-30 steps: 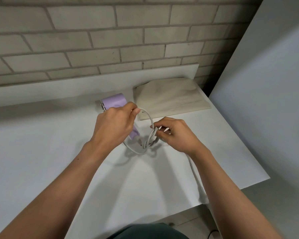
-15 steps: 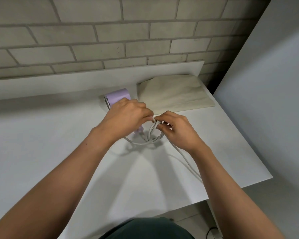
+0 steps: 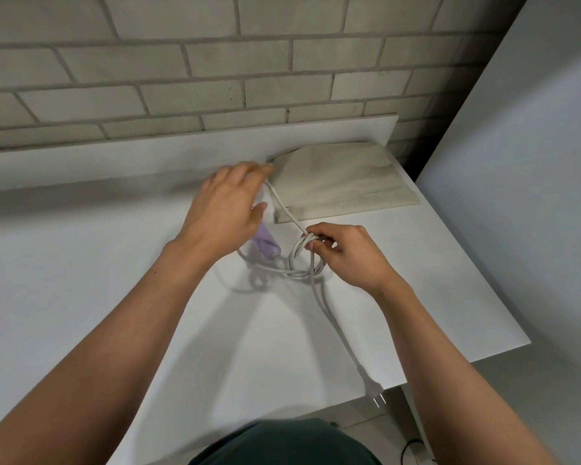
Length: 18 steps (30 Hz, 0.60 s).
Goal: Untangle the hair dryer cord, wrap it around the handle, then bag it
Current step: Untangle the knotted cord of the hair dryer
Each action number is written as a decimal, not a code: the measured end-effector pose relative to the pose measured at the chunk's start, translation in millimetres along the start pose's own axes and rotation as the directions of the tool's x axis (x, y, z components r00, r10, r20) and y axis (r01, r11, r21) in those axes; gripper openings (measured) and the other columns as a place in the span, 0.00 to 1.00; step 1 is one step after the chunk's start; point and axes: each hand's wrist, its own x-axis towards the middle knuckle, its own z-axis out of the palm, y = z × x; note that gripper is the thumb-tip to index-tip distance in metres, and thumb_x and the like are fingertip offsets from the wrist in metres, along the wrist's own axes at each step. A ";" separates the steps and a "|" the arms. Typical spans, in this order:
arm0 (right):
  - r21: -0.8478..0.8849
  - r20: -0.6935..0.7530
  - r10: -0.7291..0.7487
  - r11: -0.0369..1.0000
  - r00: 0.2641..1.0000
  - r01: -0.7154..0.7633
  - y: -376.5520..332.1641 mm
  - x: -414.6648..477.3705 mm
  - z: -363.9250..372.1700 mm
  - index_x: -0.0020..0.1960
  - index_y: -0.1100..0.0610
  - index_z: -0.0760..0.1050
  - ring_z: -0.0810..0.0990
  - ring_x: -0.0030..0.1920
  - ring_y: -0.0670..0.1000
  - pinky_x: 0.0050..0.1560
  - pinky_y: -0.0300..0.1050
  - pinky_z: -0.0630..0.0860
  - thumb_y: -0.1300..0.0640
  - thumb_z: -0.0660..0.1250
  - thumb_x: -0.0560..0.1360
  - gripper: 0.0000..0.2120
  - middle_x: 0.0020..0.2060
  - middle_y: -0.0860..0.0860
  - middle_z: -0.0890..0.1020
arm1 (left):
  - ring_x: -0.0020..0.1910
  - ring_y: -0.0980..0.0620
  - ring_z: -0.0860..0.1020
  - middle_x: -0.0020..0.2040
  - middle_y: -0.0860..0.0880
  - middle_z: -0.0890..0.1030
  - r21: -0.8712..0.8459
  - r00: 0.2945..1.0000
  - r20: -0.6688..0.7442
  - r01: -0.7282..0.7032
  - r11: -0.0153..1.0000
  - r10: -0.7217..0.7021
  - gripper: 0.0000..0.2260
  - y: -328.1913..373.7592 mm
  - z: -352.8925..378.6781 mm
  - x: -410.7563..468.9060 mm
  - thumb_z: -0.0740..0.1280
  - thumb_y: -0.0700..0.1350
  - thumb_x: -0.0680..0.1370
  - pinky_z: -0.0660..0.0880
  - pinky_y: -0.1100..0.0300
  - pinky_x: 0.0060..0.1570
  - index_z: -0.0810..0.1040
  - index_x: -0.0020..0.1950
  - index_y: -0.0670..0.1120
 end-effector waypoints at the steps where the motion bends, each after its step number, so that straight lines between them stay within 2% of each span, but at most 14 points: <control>1: -0.004 -0.005 -0.006 1.000 1.000 0.006 -0.5 0.3 -0.5 0.54 0.51 0.84 0.80 0.44 0.49 0.50 0.45 0.76 0.56 0.69 0.80 0.06 0.42 0.45 0.85 | 0.70 0.40 0.71 0.73 0.45 0.73 0.010 0.991 0.037 -0.127 0.992 0.127 0.25 0.6 0.3 0.5 0.68 0.45 0.80 0.67 0.45 0.70 0.70 0.77 0.49; 2: -0.009 -0.008 -0.014 1.000 1.000 0.013 -1.3 0.9 -1.2 0.54 0.52 0.84 0.80 0.45 0.50 0.50 0.47 0.76 0.56 0.69 0.80 0.06 0.42 0.46 0.85 | 0.72 0.41 0.70 0.74 0.45 0.72 0.026 0.969 0.079 -0.237 0.971 0.234 0.26 2.0 1.7 1.3 0.70 0.46 0.79 0.64 0.44 0.73 0.70 0.77 0.50; 4: -0.017 -0.012 -0.038 0.999 0.999 0.038 -4.1 1.2 -2.6 0.53 0.52 0.84 0.79 0.45 0.51 0.51 0.46 0.75 0.56 0.69 0.80 0.06 0.41 0.48 0.85 | 0.70 0.44 0.73 0.69 0.48 0.77 0.065 0.928 0.171 -0.346 0.936 0.331 0.21 7.8 5.7 4.0 0.70 0.50 0.80 0.61 0.44 0.75 0.76 0.73 0.52; 6: -0.016 -0.018 -0.052 0.999 0.998 0.052 -5.2 0.9 -2.8 0.54 0.52 0.84 0.78 0.44 0.50 0.48 0.44 0.74 0.56 0.69 0.80 0.06 0.40 0.48 0.85 | 0.60 0.45 0.78 0.58 0.51 0.83 0.095 0.919 0.199 -0.363 0.927 0.340 0.14 12.0 9.2 4.7 0.65 0.54 0.83 0.65 0.49 0.70 0.81 0.65 0.53; 7: -0.011 -0.023 -0.050 0.999 0.998 0.049 -5.4 0.3 -2.7 0.55 0.51 0.84 0.77 0.43 0.50 0.47 0.43 0.74 0.56 0.69 0.80 0.06 0.40 0.48 0.84 | 0.55 0.45 0.80 0.52 0.52 0.84 0.110 0.927 0.193 -0.347 0.931 0.322 0.13 14.7 8.0 4.2 0.63 0.55 0.84 0.69 0.51 0.64 0.83 0.60 0.52; 9: 0.020 -0.049 -0.025 0.999 0.998 0.026 -5.2 -2.0 -2.0 0.58 0.50 0.84 0.78 0.43 0.50 0.46 0.41 0.73 0.55 0.70 0.80 0.08 0.40 0.48 0.84 | 0.49 0.44 0.81 0.46 0.52 0.83 0.153 0.962 0.162 -0.245 0.957 0.220 0.12 19.9 5.4 2.0 0.61 0.56 0.84 0.75 0.53 0.48 0.82 0.54 0.52; 11: 0.052 -0.067 0.018 0.999 0.998 -0.015 -4.1 -4.6 -0.9 0.61 0.50 0.83 0.80 0.43 0.50 0.48 0.41 0.75 0.54 0.70 0.80 0.11 0.40 0.48 0.84 | 0.48 0.40 0.81 0.47 0.51 0.84 0.146 0.993 0.113 -0.055 0.988 0.039 0.12 22.1 5.6 1.7 0.60 0.55 0.84 0.73 0.53 0.40 0.79 0.55 0.50; 14: 0.050 -0.018 0.060 0.997 0.998 -0.059 -1.8 -9.7 4.1 0.58 0.51 0.84 0.79 0.41 0.52 0.46 0.42 0.76 0.55 0.70 0.80 0.08 0.37 0.50 0.84 | 0.44 0.35 0.81 0.44 0.43 0.83 0.026 0.989 -0.024 0.144 0.989 -0.143 0.14 20.0 5.9 0.8 0.55 0.53 0.86 0.75 0.50 0.39 0.76 0.56 0.46; 16: 0.030 -0.001 0.056 0.998 0.998 -0.056 1.3 -11.7 7.4 0.55 0.51 0.85 0.78 0.41 0.53 0.46 0.46 0.77 0.55 0.69 0.80 0.07 0.37 0.51 0.84 | 0.43 0.35 0.80 0.44 0.42 0.82 -0.002 0.983 -0.010 0.185 0.983 -0.185 0.14 15.9 6.1 0.9 0.55 0.52 0.86 0.78 0.47 0.40 0.75 0.55 0.45; 18: -0.004 0.008 0.050 0.999 0.999 -0.050 3.8 -12.2 8.9 0.54 0.51 0.84 0.78 0.42 0.54 0.48 0.51 0.77 0.55 0.68 0.81 0.07 0.38 0.53 0.84 | 0.46 0.34 0.80 0.49 0.41 0.82 -0.001 0.982 0.032 0.185 0.983 -0.184 0.11 13.2 8.4 -0.3 0.56 0.49 0.85 0.79 0.45 0.43 0.75 0.59 0.45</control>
